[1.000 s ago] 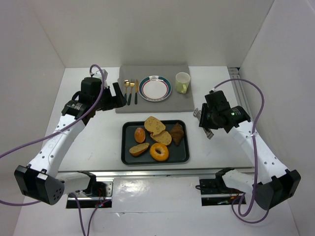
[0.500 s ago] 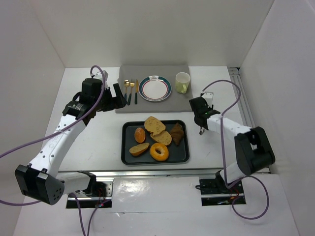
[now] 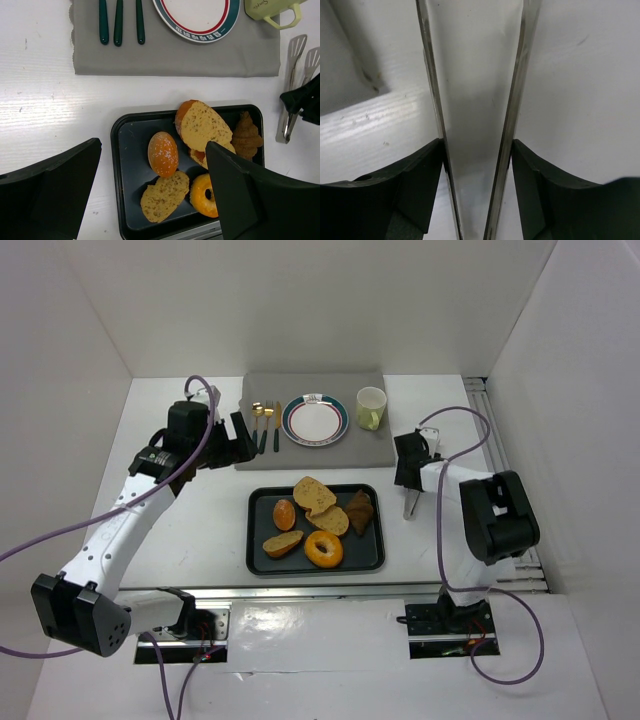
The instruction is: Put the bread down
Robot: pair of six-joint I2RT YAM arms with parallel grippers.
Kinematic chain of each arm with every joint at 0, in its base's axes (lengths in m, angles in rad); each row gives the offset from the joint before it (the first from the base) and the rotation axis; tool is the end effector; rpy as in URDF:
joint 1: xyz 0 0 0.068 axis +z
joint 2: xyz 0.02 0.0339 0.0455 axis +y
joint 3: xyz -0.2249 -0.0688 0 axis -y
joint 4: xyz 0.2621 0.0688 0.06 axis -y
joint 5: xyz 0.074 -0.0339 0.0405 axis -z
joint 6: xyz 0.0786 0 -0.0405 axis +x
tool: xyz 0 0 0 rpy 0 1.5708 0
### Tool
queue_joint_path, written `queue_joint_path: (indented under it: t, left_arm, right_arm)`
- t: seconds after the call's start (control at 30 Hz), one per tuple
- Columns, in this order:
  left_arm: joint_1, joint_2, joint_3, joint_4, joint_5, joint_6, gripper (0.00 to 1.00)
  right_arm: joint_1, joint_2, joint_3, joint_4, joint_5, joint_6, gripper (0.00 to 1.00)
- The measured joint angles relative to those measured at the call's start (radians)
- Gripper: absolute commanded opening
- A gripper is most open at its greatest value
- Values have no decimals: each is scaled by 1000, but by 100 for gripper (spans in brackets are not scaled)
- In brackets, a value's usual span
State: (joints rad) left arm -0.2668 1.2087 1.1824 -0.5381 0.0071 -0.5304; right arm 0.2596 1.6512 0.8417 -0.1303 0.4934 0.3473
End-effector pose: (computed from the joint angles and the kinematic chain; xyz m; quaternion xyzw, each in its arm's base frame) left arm 0.3209 -0.0883 0.2953 -0.1134 0.8687 -0.1900 0.4432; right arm 0.3447 0.0530 0.0737 0.1161 0.9177 -0.1316 0.3565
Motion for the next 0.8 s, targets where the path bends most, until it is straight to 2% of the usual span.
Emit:
queue_joint_path:
  t: [0.17, 0.23, 0.3, 0.47, 0.57, 0.6, 0.73, 0.8]
  left_arm:
    - [0, 0, -6, 0, 0, 0, 99]
    - [0, 0, -7, 0, 0, 0, 99]
    - [0, 0, -7, 0, 0, 0, 99]
    - [0, 0, -7, 0, -1, 2, 99]
    - [0, 0, -7, 0, -1, 2, 99]
    - [0, 0, -7, 0, -1, 2, 99]
    - [0, 0, -11, 0, -1, 2, 99]
    - [0, 0, -12, 0, -1, 2, 99]
  right_arm:
    - [-50, 94, 100, -19, -99, 5, 64]
    - [-63, 96, 103, -21, -131, 12, 69]
    - [-75, 96, 103, -21, -166, 26, 82]
    - [-89, 96, 103, -19, -207, 42, 83]
    - [-90, 96, 103, -19, -206, 51, 74]
    - [-90, 96, 103, -19, -206, 55, 63]
    - [-90, 101, 104, -13, -201, 75, 44]
    - [-90, 101, 106, -14, -193, 88, 41]
